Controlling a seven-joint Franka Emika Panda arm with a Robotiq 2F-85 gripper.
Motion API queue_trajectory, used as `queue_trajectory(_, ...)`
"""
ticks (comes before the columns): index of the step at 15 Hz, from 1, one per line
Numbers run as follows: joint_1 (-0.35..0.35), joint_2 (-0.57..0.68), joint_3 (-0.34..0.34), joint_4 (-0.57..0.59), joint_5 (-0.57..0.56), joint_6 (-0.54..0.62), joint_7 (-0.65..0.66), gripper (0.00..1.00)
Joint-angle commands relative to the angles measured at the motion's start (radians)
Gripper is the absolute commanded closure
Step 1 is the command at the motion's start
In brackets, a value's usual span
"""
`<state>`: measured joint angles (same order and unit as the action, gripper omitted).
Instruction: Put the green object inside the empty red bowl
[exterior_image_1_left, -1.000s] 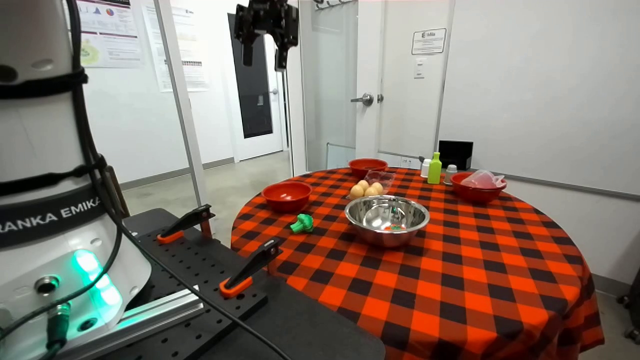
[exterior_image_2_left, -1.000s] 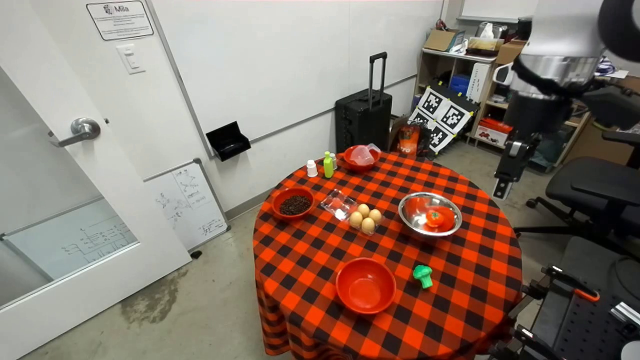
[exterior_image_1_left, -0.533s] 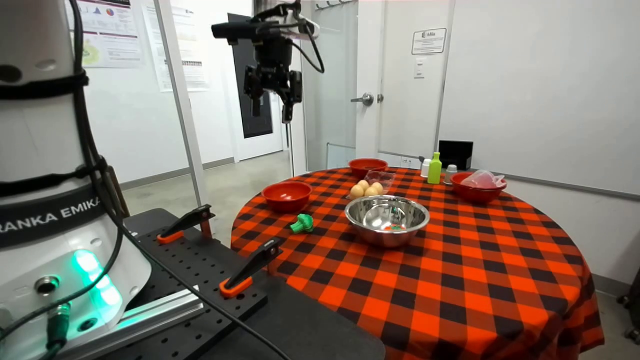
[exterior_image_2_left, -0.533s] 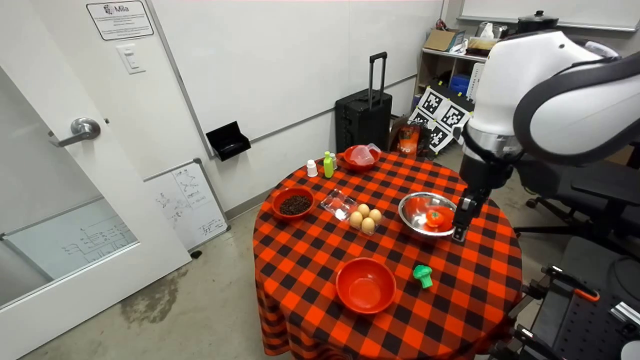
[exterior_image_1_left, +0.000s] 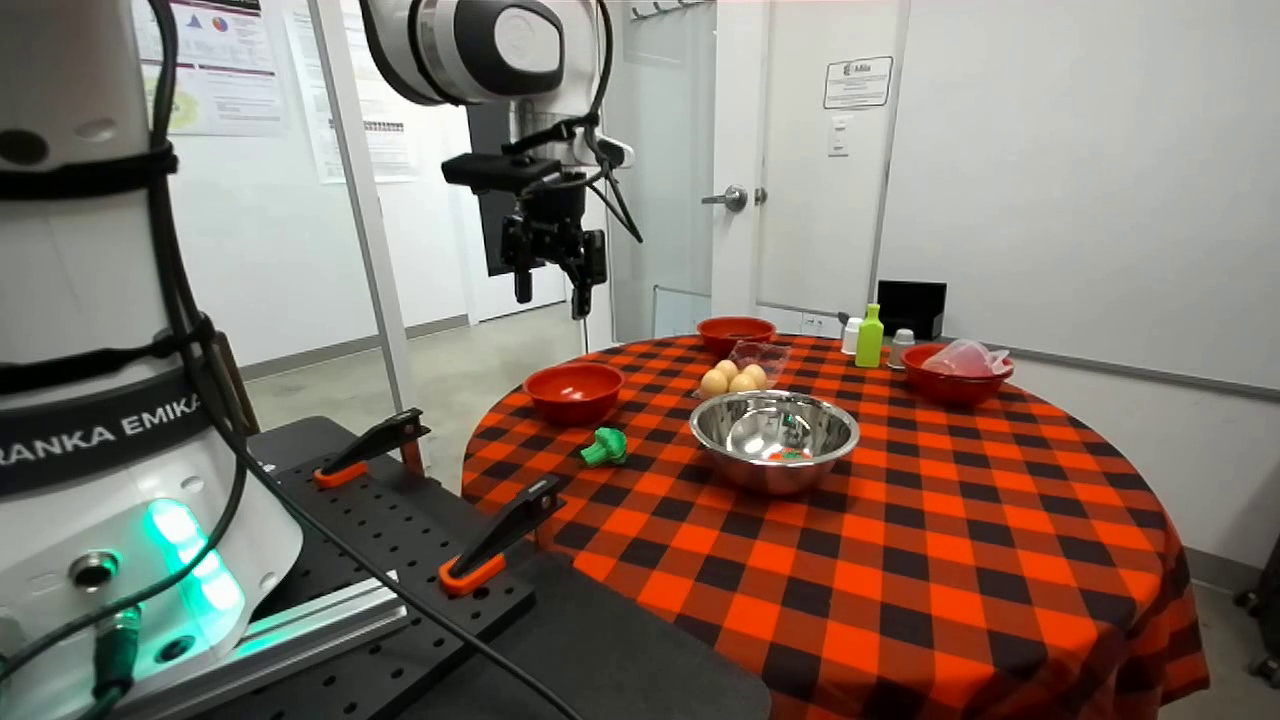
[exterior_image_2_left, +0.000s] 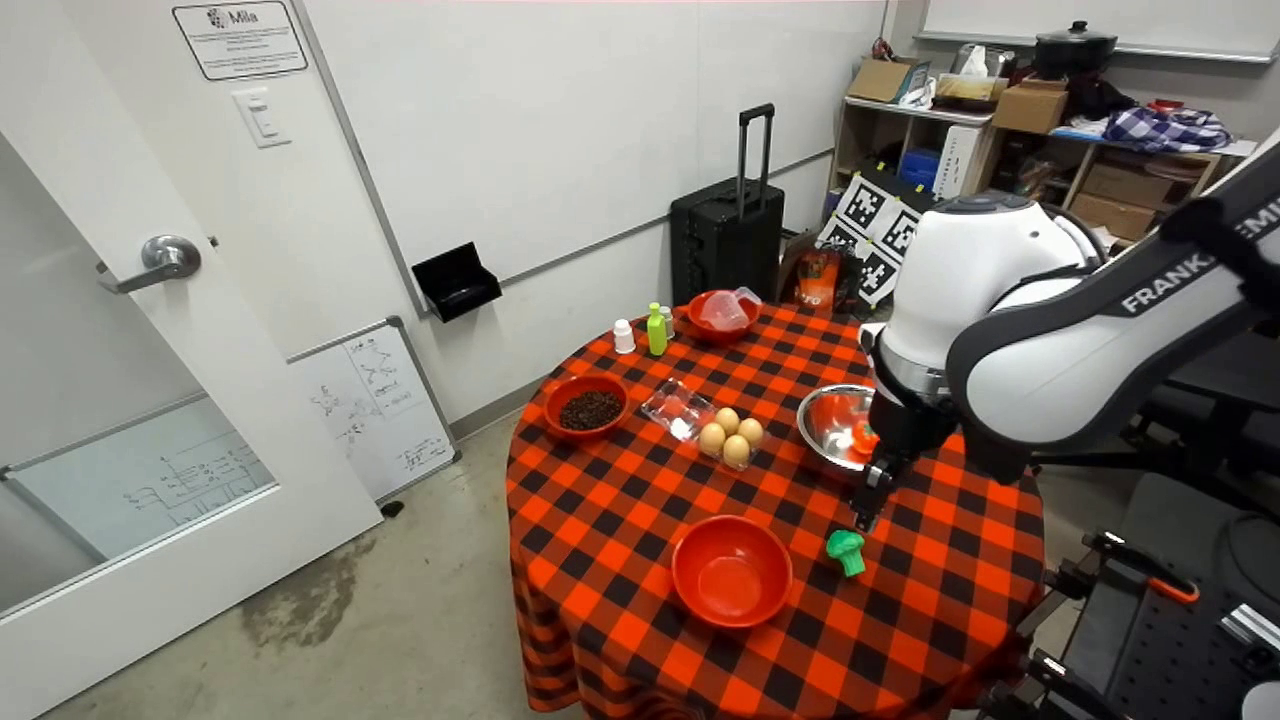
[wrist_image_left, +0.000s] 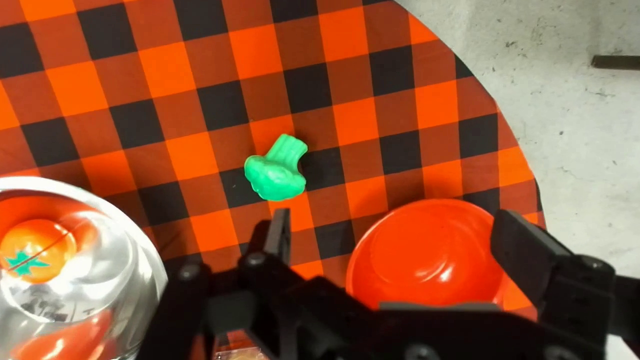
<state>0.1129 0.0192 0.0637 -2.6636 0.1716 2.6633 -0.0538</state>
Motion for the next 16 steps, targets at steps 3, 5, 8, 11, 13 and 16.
queue_trajectory(3,-0.004,0.209,0.004,0.044,-0.05,0.178,0.095,0.0)
queue_trajectory(5,0.01,0.272,-0.025,0.059,-0.108,0.228,0.147,0.0)
queue_trajectory(8,0.056,0.357,-0.109,0.098,-0.208,0.273,0.234,0.0)
queue_trajectory(11,0.097,0.43,-0.188,0.149,-0.257,0.279,0.277,0.0)
queue_trajectory(13,0.112,0.47,-0.207,0.183,-0.255,0.271,0.285,0.0)
queue_trajectory(16,0.128,0.508,-0.213,0.217,-0.237,0.262,0.293,0.0)
